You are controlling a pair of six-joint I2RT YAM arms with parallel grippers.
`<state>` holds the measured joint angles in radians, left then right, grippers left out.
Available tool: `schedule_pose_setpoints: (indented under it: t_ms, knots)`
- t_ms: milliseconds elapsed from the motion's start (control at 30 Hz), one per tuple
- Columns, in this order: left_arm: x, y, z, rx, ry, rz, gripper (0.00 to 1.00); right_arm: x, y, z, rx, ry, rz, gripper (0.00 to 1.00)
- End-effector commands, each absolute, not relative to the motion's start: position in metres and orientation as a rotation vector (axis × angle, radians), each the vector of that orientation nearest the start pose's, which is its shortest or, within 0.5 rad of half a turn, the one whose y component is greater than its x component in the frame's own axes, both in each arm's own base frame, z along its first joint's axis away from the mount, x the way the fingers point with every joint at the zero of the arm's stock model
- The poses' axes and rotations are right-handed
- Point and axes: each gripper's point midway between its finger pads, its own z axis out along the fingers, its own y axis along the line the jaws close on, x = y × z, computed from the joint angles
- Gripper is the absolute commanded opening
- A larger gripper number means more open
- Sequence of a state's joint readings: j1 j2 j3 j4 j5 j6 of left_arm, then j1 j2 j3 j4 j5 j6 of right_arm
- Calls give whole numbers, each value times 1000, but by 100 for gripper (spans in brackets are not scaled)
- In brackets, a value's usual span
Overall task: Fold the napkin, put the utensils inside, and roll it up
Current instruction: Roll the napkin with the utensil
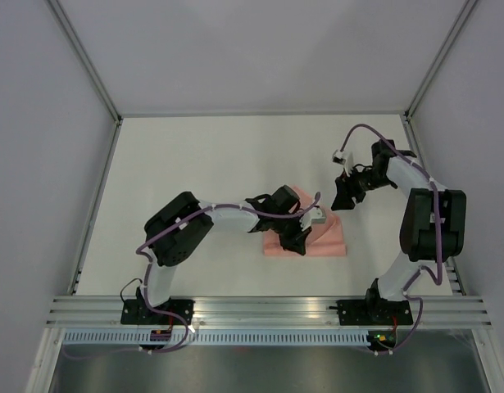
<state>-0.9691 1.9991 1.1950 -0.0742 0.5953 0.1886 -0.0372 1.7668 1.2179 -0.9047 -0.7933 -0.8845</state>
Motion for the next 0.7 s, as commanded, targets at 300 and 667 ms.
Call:
schedule_pose_setpoints:
  t_ms: [300,667]
  knots:
    - [167,-394,-25,1494,2412,-1361,2,258,96,113,-1250,1991,666,69]
    - [176,-390,-39,1375,2587,-1398,2,224,139,67,-1486,1875,445,76]
